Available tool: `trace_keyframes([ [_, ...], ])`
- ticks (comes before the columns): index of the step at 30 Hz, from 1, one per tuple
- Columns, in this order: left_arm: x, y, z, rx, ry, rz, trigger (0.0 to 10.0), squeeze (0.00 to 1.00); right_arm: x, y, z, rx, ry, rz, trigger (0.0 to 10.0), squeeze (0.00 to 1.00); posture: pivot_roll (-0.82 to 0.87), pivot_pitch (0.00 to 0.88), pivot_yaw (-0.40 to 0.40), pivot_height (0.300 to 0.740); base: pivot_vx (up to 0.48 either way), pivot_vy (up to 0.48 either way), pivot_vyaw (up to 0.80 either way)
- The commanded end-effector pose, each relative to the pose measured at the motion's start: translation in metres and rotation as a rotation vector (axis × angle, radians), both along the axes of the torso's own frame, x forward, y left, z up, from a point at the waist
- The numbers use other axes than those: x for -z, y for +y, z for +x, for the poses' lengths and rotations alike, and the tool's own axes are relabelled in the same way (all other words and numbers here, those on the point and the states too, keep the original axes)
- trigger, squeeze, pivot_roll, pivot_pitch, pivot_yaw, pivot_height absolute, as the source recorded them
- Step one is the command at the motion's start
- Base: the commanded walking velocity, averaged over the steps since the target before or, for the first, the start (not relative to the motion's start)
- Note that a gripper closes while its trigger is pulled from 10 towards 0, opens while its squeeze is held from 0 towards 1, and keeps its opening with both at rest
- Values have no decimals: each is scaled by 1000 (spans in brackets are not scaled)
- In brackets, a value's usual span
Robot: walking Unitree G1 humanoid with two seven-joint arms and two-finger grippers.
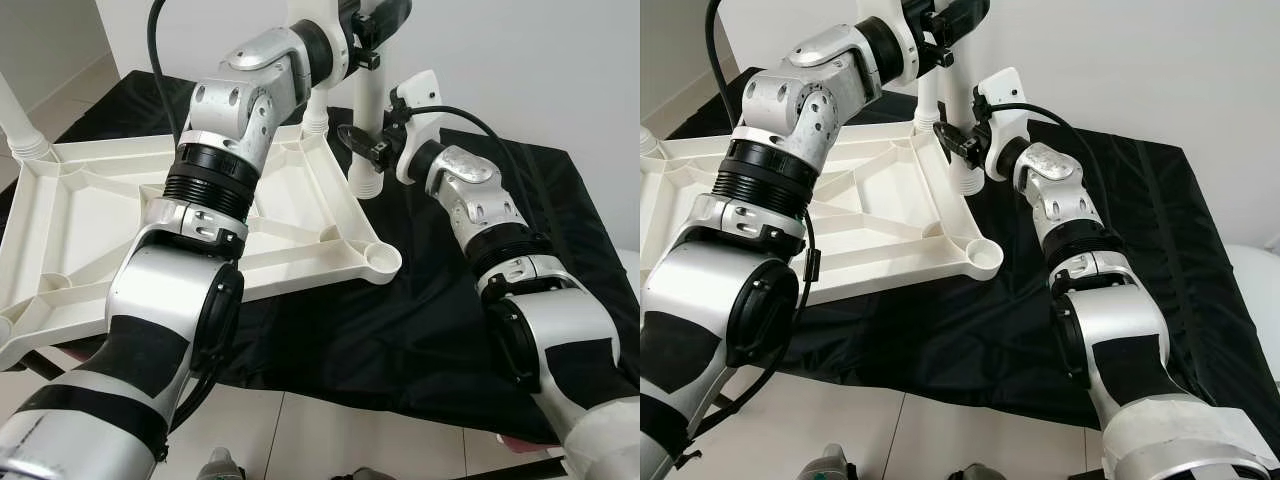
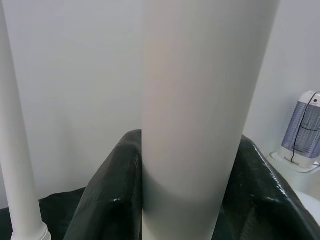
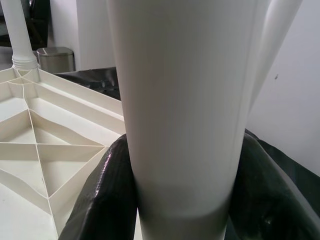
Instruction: Building children table
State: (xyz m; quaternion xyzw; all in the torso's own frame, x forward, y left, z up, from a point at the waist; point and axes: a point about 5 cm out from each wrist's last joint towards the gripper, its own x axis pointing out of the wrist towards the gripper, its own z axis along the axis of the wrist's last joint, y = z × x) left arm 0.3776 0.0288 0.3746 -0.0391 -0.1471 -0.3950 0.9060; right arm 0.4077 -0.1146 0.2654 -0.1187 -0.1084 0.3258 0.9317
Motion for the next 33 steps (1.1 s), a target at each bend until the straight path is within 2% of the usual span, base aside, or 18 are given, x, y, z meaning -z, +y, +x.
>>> trace_keyframes([
  [1,-6,-8,-8,79,-42,12,10000,0,0,-7,2,25,19,1,10000,0,38,0,-72,740,0,0,0],
  [33,-6,-9,-11,107,-43,18,10000,0,-1,-9,2,3,17,-10,10000,0,42,0,-72,740,0,0,0],
])
